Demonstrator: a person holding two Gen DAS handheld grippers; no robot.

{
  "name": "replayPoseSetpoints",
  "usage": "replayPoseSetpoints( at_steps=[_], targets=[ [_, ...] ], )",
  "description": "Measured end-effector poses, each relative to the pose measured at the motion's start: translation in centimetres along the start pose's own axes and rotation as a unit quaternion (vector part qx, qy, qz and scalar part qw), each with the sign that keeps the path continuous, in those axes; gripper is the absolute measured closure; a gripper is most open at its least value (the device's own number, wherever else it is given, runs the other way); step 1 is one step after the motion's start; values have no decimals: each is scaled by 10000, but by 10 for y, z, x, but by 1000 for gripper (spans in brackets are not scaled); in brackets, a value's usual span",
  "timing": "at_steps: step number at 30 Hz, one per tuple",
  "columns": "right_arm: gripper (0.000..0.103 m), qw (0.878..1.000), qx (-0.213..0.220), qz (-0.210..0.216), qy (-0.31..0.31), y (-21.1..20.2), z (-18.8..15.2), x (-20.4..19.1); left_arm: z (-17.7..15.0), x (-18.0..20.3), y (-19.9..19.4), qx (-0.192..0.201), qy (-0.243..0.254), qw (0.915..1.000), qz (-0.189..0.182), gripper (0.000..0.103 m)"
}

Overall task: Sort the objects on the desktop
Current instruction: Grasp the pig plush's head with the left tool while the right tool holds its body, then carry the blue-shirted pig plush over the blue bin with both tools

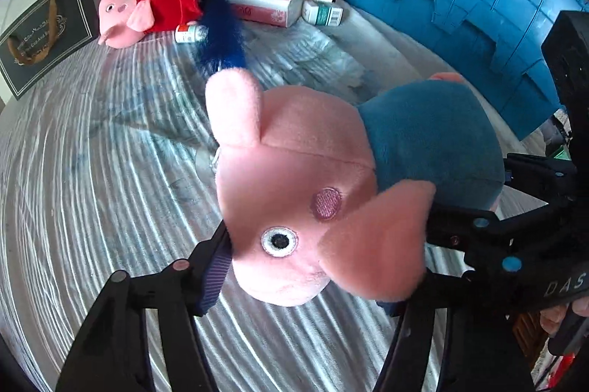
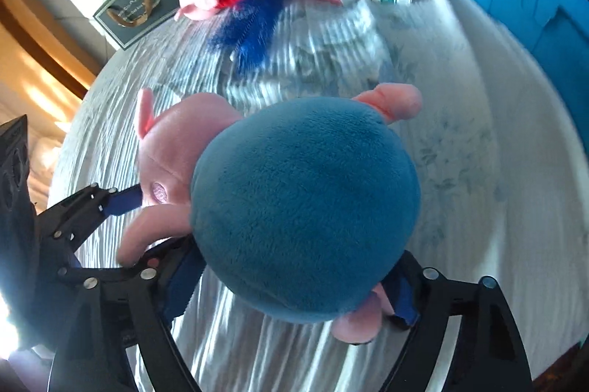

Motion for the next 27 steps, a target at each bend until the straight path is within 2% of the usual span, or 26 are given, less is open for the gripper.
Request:
replayPoseSetpoints(
  at_steps=[7, 15, 21, 27],
  targets=[
    [21, 9970, 749, 3, -214, -53, 19, -8, 40, 21, -51, 779, 324, 9964, 100, 39],
    [21, 9818, 1834, -124, -481, -146, 52, -11, 100, 65, -120, 1842, 622, 9808, 112, 39],
    [21, 9624, 2650, -210, -561, -225, 72, 13, 149, 128, -153, 2528, 865, 9636, 29, 39],
    [21, 9444, 3212, -487, -509, -304, 85, 80, 204, 224, -162, 2960, 1129, 9482, -231, 39]
  ],
)
Point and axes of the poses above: each gripper's, at about its wrist camera, not at the fingertips, and y roughly the way its jaws point, x to its right, z to its top, the point moved 5 cm from there along y, roughly the way its jaws point, and after that the axes turned 7 degrees about x, right-handed, at the moved point
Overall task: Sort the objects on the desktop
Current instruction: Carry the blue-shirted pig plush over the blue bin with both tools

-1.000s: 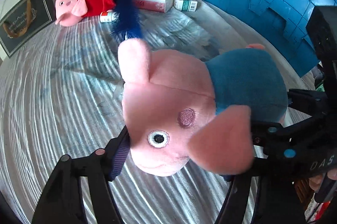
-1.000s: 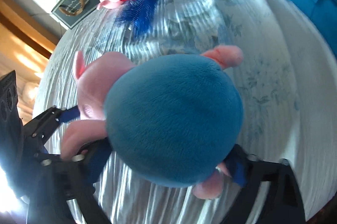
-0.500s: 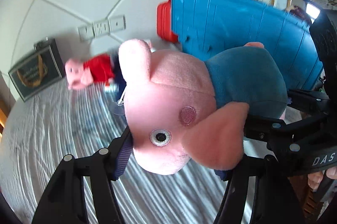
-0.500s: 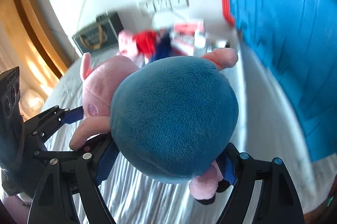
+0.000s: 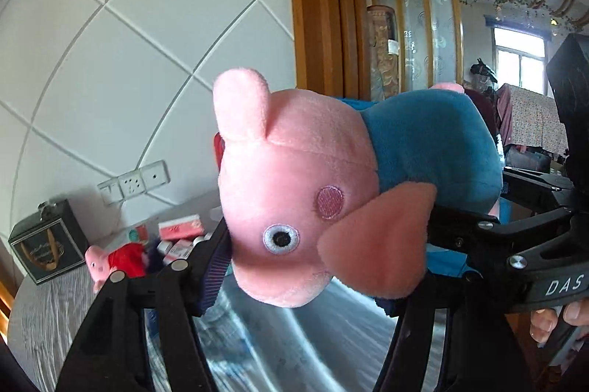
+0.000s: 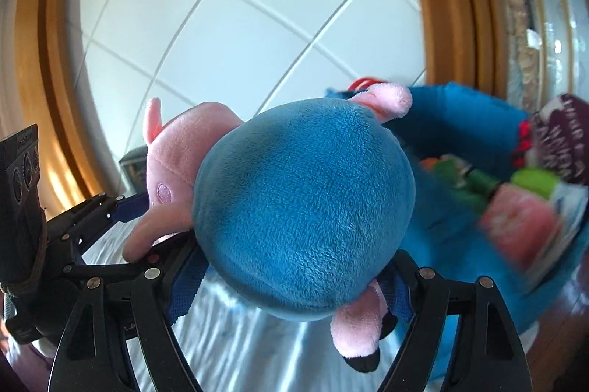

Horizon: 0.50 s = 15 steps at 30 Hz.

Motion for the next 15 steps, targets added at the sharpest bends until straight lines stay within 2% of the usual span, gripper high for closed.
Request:
replayPoseSetpoints(
  at_steps=[4, 9, 15],
  targets=[
    [21, 9993, 305, -204, 46, -33, 29, 64, 42, 62, 33, 148, -30, 9997, -168, 39],
    [21, 9980, 470, -422, 93, -54, 61, 145, 82, 130, 83, 143, 40, 9999, -83, 39],
    [21, 9985, 425, -343, 101, -54, 83, 210, 97, 171, 125, -129, 36, 9997, 189, 38]
  ],
)
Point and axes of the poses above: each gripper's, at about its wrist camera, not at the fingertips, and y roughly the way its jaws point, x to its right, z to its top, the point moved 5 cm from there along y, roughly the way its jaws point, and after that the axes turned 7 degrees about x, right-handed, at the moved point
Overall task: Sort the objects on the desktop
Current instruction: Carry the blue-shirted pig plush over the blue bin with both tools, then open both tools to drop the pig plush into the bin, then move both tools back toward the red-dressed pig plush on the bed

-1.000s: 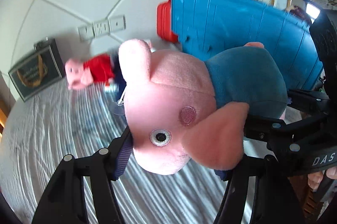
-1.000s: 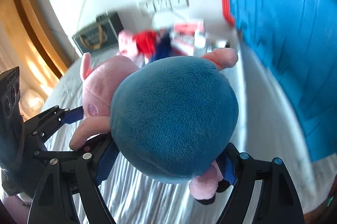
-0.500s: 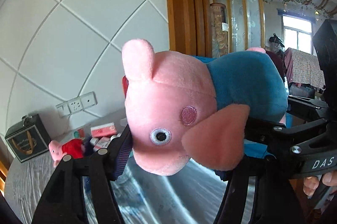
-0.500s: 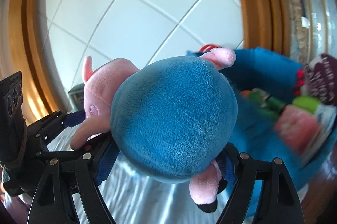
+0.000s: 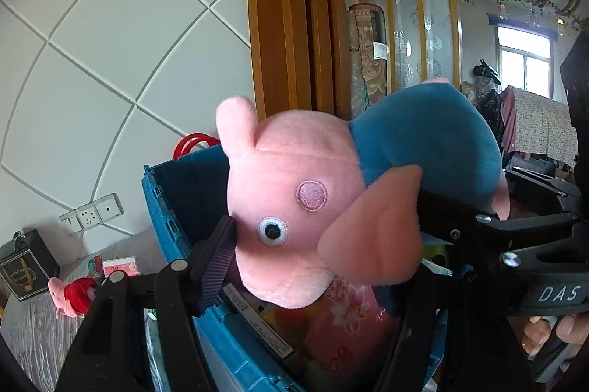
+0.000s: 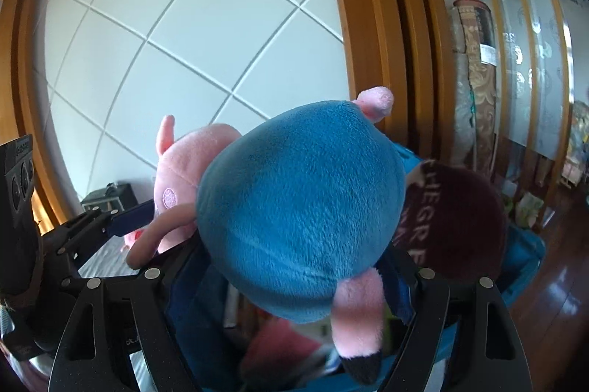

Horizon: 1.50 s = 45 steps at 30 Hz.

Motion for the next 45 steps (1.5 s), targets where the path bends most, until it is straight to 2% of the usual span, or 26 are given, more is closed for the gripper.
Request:
replayPoseSetpoints(
  at_steps=[6, 8, 10, 12, 18, 22, 27, 35, 45],
  targets=[
    [20, 9999, 32, 39, 97, 11, 3, 35, -3, 16, 14, -184, 100, 9990, 383, 38],
    [16, 10000, 35, 23, 84, 13, 4, 41, -2, 18, 14, -207, 112, 9983, 527, 37],
    [6, 10000, 52, 37, 77, 12, 2, 46, -2, 15, 11, -209, 108, 9979, 610, 28],
    [1, 9999, 84, -33, 68, 12, 1, 54, -2, 14, 9, -177, 66, 9975, 681, 25],
    [0, 9998, -18, -16, 188, 15, -6, 67, -8, 9, -2, -159, -43, 9969, 768, 22],
    [0, 9998, 65, -43, 205, 8, -11, 69, -16, 0, -14, -138, -167, 9961, 857, 19],
    [0, 9996, 19, -2, 282, 2, -19, 62, -29, -20, -38, -91, -364, 9929, 1133, 13],
    [0, 9987, 151, 470, 132, -3, -20, 4, -57, -93, -91, -46, -766, 9808, 1794, 12],
    [0, 9915, 516, 1136, -361, -9, -1, -138, -109, -248, -157, -275, -1133, 9579, 2623, 11]
  ],
)
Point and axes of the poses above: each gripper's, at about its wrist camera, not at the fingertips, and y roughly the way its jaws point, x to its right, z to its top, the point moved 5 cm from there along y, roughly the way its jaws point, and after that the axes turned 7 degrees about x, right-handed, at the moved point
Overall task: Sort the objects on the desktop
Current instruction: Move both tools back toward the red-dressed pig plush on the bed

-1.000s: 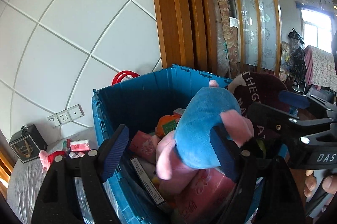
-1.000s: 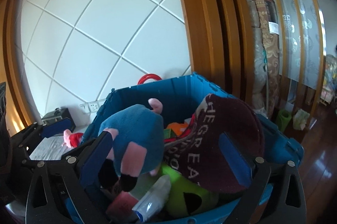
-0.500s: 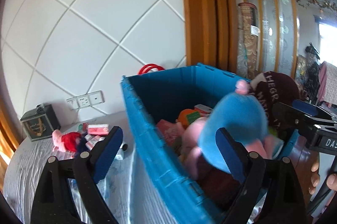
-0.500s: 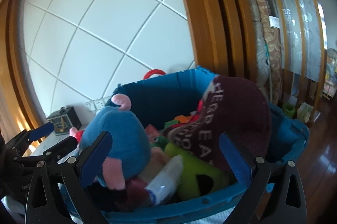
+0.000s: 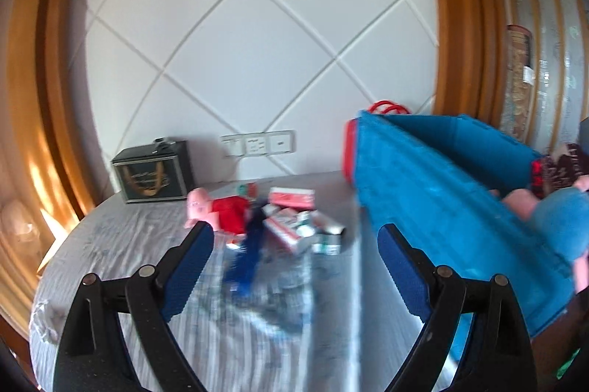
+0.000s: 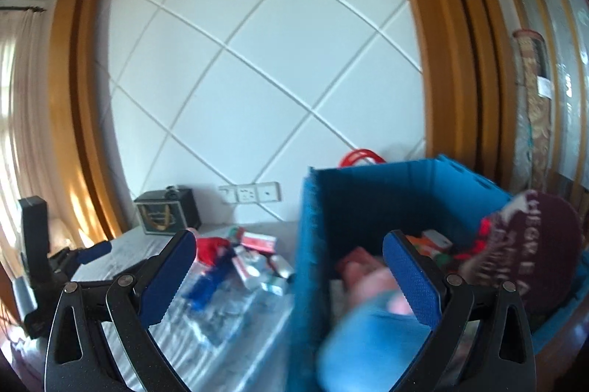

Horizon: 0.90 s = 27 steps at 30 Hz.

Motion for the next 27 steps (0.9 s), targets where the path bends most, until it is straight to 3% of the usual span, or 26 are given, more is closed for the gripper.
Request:
replayPoseSetpoints(
  at_steps=[5, 13, 19, 27],
  targets=[
    [0, 9997, -127, 91, -192, 39, -5, -77, -7, -95, 26, -236, -89, 9992, 302, 11],
    [0, 9956, -903, 254, -79, 134, -39, -171, -21, -206, 88, -702, -183, 9960, 524, 11],
    [0, 9849, -1681, 355, -206, 221, -69, -200, -35, -237, 161, -1242, -197, 9910, 454, 11],
    [0, 9645, -2582, 523, -178, 338, -117, -203, -46, -251, 260, -1657, -16, 9851, 449, 11]
  ],
)
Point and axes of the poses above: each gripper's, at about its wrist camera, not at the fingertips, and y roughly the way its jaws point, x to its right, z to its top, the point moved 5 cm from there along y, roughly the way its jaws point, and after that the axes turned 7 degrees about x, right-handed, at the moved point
